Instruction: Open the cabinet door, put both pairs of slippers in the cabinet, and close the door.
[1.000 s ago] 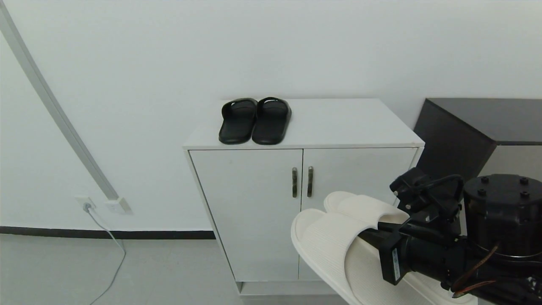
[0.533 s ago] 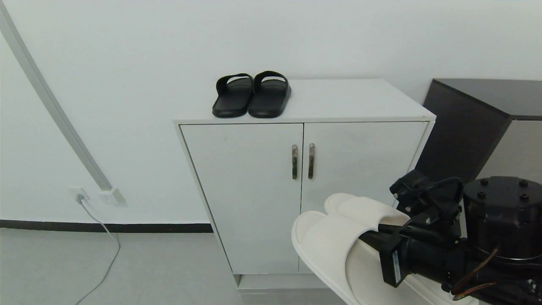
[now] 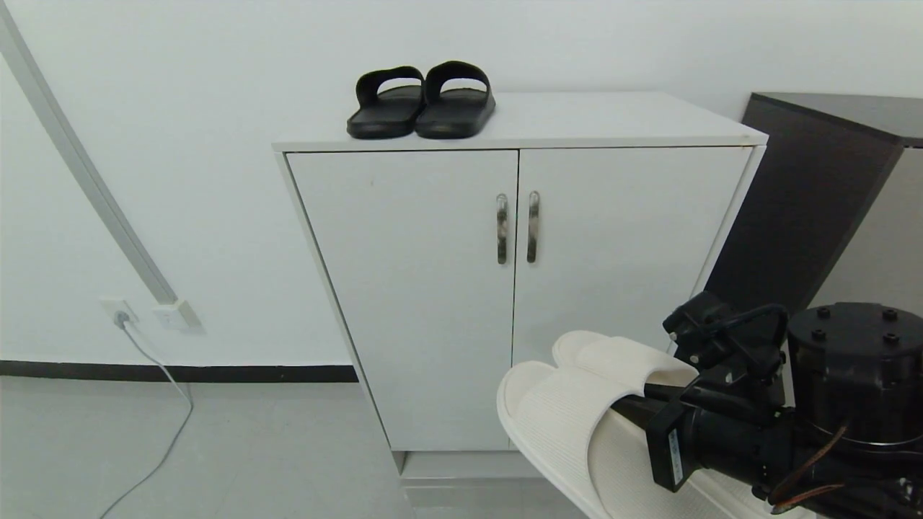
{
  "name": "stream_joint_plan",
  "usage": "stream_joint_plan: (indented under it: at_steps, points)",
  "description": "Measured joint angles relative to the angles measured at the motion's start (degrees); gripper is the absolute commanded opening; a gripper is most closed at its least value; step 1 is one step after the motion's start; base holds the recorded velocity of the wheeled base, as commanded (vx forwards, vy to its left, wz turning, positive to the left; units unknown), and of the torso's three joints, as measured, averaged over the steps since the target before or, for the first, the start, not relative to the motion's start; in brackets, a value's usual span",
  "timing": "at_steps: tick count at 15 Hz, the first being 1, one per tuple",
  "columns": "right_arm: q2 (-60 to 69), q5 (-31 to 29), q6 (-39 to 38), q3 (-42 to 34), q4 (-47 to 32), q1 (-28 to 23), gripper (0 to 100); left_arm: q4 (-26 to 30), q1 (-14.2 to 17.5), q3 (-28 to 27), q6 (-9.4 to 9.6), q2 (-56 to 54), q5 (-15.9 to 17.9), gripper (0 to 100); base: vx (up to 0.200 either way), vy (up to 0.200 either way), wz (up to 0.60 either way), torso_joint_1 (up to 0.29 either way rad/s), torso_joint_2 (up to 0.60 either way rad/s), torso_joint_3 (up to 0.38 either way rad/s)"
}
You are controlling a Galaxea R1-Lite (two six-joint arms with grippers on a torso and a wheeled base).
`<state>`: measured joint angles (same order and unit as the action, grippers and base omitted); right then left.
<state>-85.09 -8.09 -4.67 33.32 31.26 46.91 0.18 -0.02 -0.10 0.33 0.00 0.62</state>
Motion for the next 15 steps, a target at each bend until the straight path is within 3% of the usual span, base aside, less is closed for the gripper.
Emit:
stream_joint_plan:
  at_steps: [6,13,15]
  points:
    - [-0.2,-0.35,0.0,-0.13,-0.04,0.0,0,0.0,0.02,0.02,0.0,0.0,0.0,100,0.0,0.0,0.0,-0.036,0.39,0.345]
    - [-0.24,-0.35,0.1,-0.72,0.02,0.0,0,0.0,0.02,-0.15,-0.01,0.35,-0.13,100,0.0,0.0,0.0,0.0,0.03,0.023]
    - [-0.24,-0.05,0.1,-0.72,0.05,0.0,0,-0.09,-0.13,-3.23,-1.41,2.41,0.38,100,0.0,0.0,0.0,0.0,0.0,0.0]
